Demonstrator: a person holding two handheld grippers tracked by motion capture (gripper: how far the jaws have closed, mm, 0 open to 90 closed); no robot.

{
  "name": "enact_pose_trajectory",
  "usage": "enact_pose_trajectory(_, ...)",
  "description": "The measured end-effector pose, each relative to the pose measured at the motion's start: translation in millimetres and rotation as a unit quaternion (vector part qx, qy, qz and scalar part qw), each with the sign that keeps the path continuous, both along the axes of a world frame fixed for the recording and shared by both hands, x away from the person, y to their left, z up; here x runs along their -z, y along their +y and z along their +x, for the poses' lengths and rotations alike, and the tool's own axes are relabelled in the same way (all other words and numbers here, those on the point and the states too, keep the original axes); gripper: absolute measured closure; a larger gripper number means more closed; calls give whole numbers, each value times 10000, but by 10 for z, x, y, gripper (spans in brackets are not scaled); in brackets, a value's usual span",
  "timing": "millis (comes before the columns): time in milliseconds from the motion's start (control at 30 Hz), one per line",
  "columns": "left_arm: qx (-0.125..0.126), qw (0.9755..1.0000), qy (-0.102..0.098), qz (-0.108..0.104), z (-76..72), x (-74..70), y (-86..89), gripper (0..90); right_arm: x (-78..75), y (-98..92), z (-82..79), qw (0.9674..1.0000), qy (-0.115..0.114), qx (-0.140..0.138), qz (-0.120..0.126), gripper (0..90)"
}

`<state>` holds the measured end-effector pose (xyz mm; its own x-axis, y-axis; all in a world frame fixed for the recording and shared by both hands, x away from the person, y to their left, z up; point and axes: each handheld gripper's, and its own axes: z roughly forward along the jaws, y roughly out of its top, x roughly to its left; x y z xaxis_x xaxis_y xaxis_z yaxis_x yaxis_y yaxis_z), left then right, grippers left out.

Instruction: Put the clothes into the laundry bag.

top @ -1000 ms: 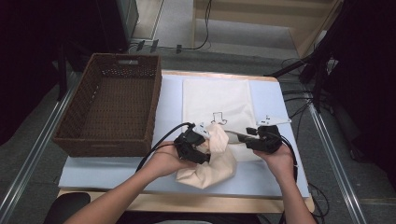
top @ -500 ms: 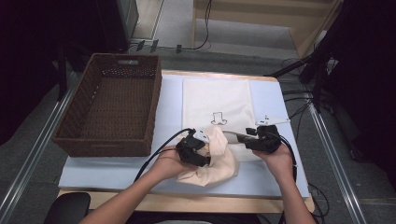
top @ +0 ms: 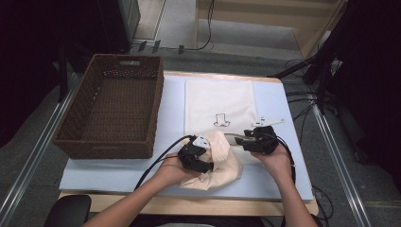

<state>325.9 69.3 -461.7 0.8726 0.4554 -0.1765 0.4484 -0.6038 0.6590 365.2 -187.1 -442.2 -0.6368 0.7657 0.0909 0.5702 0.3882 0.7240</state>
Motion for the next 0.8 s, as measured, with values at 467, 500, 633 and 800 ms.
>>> enact_pose_trajectory(467, -275, 9984, 495, -51, 52, -269, 35, 225, 36, 200, 199, 9988, 362, -71, -315, 739)
enact_pose_trajectory(500, -252, 9987, 435, 1, 46, -308, 43, 215, 24, 198, 211, 9987, 438, -39, -272, 777)
enact_pose_trajectory(633, -202, 9992, 350, -33, 37, -418, 94, 203, 1, 191, 225, 9982, 521, -74, -281, 839)
enact_pose_trajectory(800, -236, 9991, 342, -120, 44, -579, 196, 200, -34, 184, 203, 9988, 325, -156, -322, 838)
